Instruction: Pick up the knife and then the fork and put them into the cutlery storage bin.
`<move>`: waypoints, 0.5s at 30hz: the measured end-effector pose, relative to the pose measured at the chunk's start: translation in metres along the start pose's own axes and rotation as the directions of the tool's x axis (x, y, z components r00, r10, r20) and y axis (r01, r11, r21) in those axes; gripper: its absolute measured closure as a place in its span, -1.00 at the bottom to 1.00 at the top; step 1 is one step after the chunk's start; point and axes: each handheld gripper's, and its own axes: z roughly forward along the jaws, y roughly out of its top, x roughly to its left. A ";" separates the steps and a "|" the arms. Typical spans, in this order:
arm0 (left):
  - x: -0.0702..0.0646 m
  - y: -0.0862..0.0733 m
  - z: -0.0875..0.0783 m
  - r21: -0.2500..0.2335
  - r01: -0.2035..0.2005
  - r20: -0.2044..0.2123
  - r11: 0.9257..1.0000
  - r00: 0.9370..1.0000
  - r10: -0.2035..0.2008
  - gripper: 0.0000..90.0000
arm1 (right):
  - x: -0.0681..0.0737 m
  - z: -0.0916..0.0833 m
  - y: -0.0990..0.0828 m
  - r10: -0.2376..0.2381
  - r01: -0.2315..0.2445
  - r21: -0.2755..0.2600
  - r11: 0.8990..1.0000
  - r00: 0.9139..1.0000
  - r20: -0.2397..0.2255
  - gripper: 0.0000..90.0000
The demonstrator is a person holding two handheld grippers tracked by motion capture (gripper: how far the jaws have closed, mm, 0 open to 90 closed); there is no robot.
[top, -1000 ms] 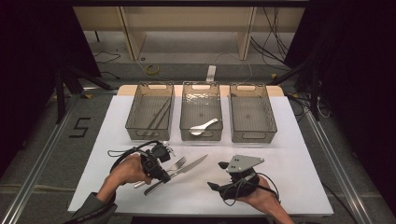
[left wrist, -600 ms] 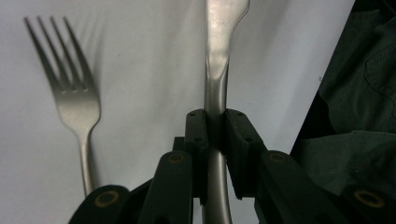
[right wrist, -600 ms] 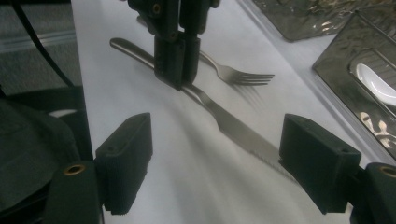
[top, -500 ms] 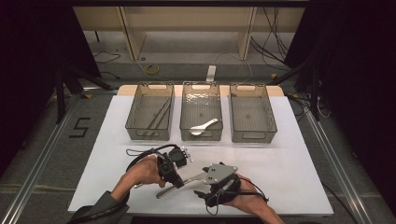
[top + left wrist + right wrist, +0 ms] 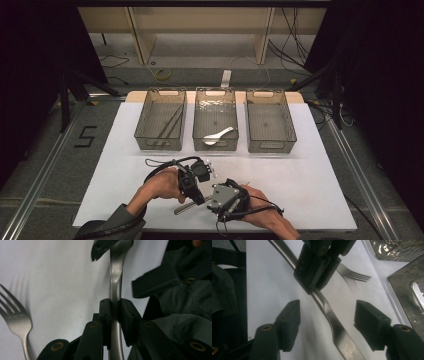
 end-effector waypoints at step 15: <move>-0.007 0.003 0.002 0.011 -0.020 0.018 1.000 1.000 0.020 0.76 | 0.015 0.007 0.003 -0.149 0.147 0.054 0.988 0.989 0.017 0.47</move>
